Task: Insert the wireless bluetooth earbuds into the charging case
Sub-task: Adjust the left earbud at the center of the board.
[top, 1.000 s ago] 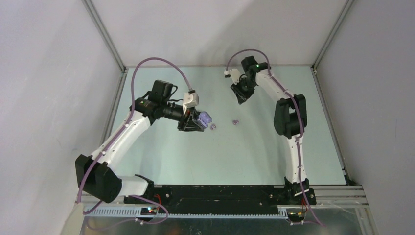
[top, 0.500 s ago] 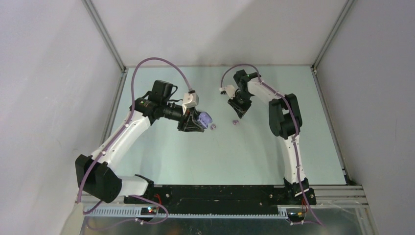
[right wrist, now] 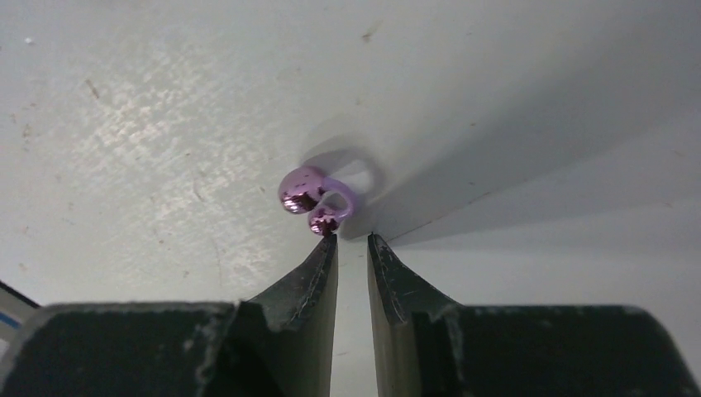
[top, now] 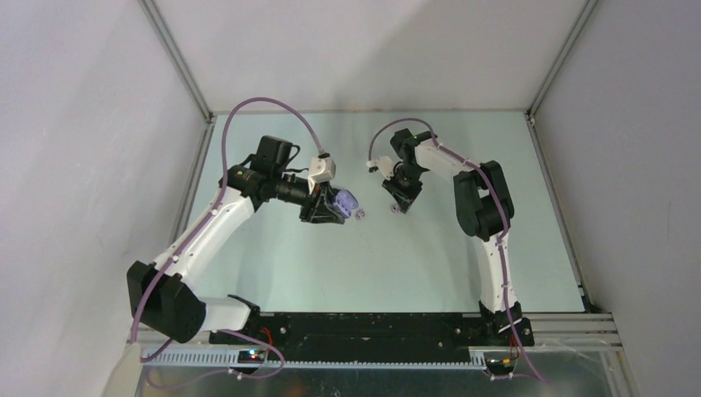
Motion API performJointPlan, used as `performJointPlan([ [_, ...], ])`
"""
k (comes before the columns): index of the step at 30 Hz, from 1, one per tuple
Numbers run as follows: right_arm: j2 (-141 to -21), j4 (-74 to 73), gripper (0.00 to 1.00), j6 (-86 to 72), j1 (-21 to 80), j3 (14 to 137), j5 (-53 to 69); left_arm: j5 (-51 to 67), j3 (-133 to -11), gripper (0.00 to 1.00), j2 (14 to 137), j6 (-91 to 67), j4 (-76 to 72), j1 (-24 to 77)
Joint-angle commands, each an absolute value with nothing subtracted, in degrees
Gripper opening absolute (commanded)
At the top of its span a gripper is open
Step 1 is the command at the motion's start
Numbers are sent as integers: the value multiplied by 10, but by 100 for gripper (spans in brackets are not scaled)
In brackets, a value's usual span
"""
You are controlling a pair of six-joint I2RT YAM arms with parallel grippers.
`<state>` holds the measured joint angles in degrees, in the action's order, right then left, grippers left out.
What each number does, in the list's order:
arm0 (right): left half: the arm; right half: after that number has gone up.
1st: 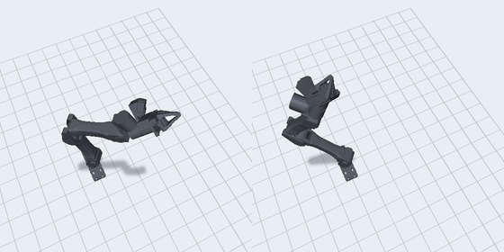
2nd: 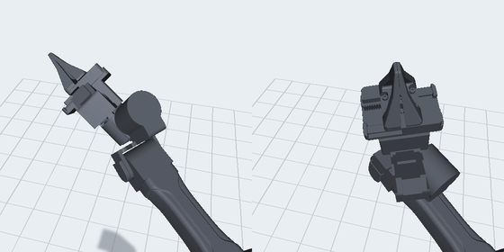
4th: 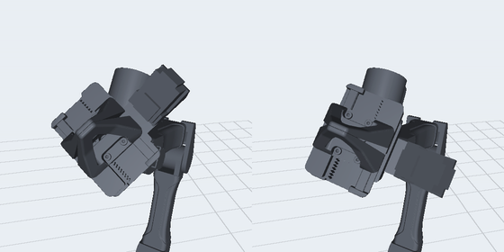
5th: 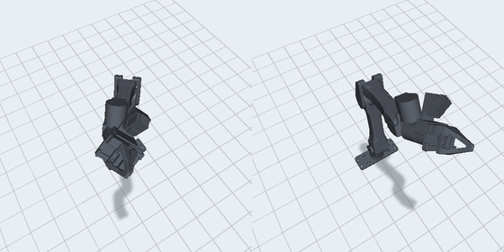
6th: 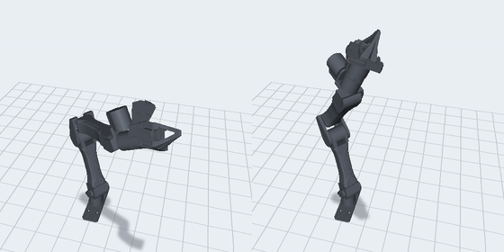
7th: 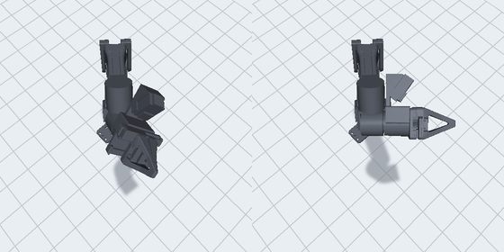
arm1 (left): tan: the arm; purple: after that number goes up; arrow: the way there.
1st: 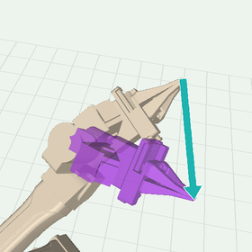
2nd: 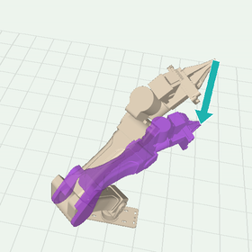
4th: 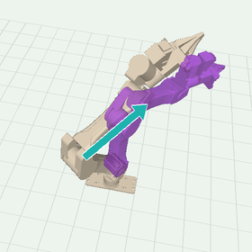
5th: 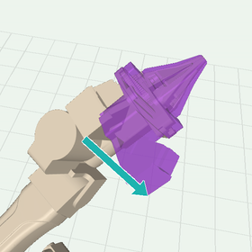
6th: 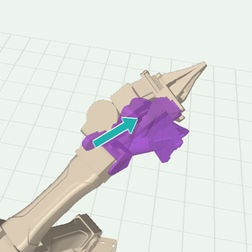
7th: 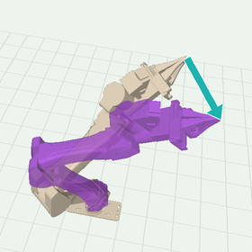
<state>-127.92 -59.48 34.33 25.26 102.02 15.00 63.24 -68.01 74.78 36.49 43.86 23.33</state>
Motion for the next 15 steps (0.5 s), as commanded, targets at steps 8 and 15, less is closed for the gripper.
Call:
performJointPlan([
  [8, -1248, -597, 23, 363, 279, 999, 226, 652, -681, 0, 728, 379, 438, 235],
  [15, -1240, -613, 23, 358, 282, 1004, 237, 652, -681, 0, 725, 384, 442, 235],
])
